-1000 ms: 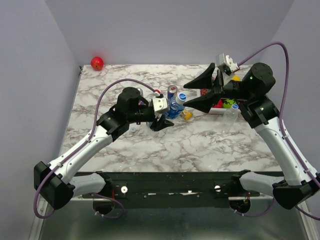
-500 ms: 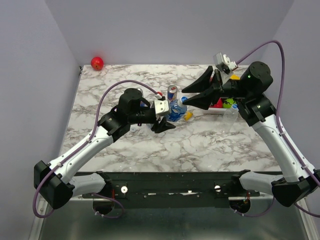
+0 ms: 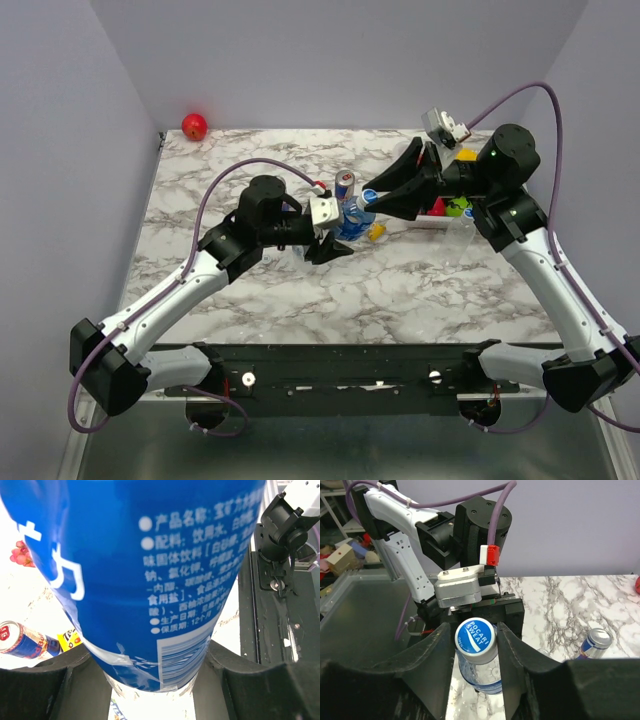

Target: Screw on the bottle caps

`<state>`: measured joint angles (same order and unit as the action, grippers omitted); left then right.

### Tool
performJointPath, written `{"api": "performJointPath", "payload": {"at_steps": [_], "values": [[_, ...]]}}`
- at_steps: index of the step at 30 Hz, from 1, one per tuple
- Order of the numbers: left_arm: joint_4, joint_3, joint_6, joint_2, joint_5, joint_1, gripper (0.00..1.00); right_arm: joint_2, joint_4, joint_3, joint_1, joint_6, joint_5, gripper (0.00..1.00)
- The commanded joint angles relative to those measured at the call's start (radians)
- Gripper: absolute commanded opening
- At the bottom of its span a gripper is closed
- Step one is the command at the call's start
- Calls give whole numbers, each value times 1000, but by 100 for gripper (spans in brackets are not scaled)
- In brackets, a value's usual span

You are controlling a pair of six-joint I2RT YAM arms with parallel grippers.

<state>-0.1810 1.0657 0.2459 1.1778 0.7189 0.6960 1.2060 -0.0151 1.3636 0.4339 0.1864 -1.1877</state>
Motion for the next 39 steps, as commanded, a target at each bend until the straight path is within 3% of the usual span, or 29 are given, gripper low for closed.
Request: {"api": "performJointPath", "payload": {"at_steps": [1, 5, 8, 10, 13, 19, 20, 21, 22, 24, 25, 32, 39], "values": [[40, 17, -22, 6, -1, 7, 0, -6, -28, -17, 8, 8, -10, 47], [51, 10, -22, 11, -15, 11, 0, -14, -39, -21, 8, 13, 34, 33], [98, -21, -28, 0, -131, 57, 0, -26, -39, -27, 8, 2, 128, 18], [142, -41, -42, -13, -315, 103, 0, -39, -4, -24, 12, -42, 204, 12], [204, -53, -89, -7, -506, 178, 0, -51, 12, -31, 14, -79, 293, 9], [216, -29, -116, 25, -568, 206, 0, -57, 73, -27, 16, -122, 327, 9], [201, -26, -106, 25, -578, 206, 10, -60, 81, -31, 16, -128, 333, 8], [192, -26, -93, 23, -582, 206, 29, -65, 92, -31, 12, -137, 342, 8], [183, -26, -51, 17, -585, 206, 61, -68, 122, -31, 14, -165, 362, 8], [141, -35, -19, -7, -598, 200, 82, -79, 158, -32, 12, -214, 388, 7], [123, -35, 15, -13, -587, 191, 99, -83, 188, -37, 12, -258, 416, 7], [-132, 14, 58, -59, -495, 41, 99, -92, 221, -136, -50, -355, 441, 4], [-150, 33, 47, -98, -512, -88, 99, -97, 219, -280, -121, -472, 441, 3]]}}
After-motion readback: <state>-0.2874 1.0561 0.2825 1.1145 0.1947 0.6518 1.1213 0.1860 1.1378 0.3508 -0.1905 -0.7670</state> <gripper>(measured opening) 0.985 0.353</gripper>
